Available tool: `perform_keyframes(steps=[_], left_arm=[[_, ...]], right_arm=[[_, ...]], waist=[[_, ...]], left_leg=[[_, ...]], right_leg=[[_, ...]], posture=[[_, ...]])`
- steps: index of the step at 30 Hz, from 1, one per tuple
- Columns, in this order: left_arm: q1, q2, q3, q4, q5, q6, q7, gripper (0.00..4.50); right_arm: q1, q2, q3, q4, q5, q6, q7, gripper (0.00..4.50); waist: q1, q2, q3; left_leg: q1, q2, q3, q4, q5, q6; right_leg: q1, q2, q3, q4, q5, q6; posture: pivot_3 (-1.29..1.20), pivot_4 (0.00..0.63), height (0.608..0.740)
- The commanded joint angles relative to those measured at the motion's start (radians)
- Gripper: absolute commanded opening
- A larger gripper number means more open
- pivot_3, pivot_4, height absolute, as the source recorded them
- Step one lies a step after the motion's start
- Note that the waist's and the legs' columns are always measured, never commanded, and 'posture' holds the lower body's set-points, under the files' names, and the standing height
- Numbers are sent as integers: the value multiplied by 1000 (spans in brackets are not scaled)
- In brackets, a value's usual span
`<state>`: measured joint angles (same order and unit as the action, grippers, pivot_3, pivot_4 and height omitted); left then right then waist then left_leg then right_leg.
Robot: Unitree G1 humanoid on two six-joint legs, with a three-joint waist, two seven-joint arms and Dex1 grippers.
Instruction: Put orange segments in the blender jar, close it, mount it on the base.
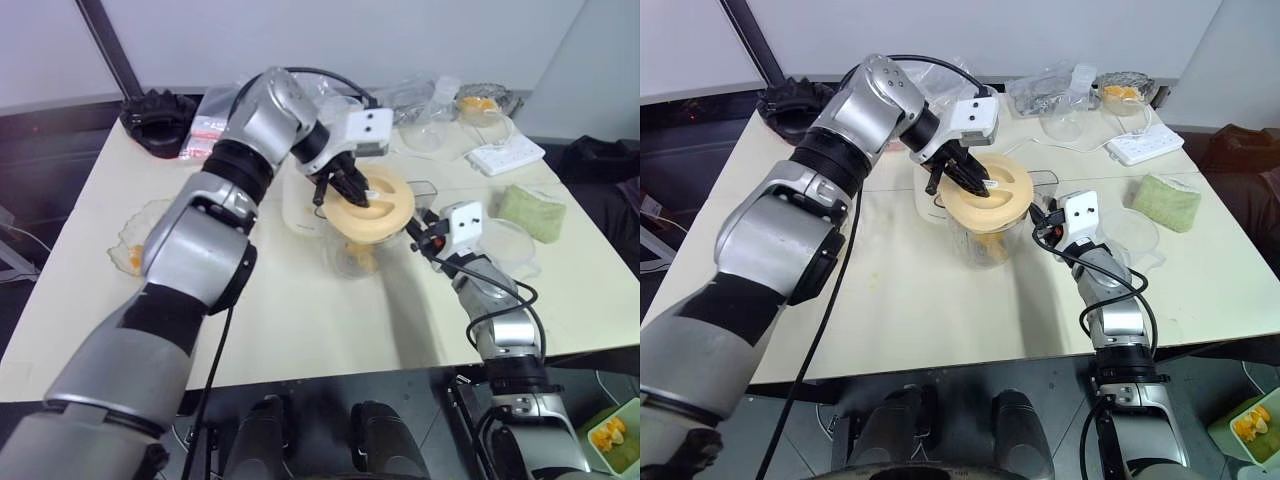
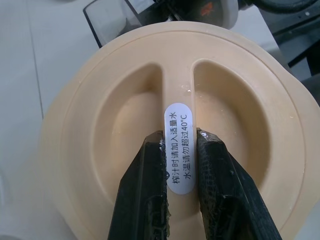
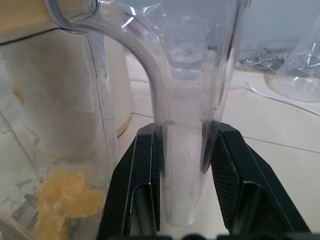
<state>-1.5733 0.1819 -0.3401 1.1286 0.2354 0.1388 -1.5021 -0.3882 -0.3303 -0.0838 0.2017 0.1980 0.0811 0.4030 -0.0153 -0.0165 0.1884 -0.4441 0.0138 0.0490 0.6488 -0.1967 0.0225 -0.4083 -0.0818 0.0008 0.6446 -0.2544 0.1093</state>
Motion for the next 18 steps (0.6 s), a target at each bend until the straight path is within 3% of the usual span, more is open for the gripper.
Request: perform_keyframes(steps=[1,10,14,18], left_arm=[[26,-5,-12,-29,8,25,13,253],[46,-3,-14,-48,12,85,53,253],[47,-28,-3,-81,22,241,184,253],[113,-26,1,-228,12,410,225,253]], right_arm=[[-6,8,-2,2,-10,-1,-8,848],[-10,7,-1,3,-16,2,-19,848],[-7,6,-2,-12,-17,3,-30,848],[-5,10,-2,-23,-19,4,-42,848]], waist=[[0,0,0],[1,0,0],[5,0,-1],[4,2,-1]], left_leg=[[0,0,0,0,0,0],[1,0,0,0,0,0],[1,0,-1,0,0,0],[2,0,-1,1,0,0]], right_leg=[[0,0,0,0,0,0],[1,0,0,0,-1,-3],[2,0,0,0,-1,-2],[3,0,0,-1,-2,-3]], posture=[[0,150,740],[0,150,740],[0,150,740],[0,150,740]])
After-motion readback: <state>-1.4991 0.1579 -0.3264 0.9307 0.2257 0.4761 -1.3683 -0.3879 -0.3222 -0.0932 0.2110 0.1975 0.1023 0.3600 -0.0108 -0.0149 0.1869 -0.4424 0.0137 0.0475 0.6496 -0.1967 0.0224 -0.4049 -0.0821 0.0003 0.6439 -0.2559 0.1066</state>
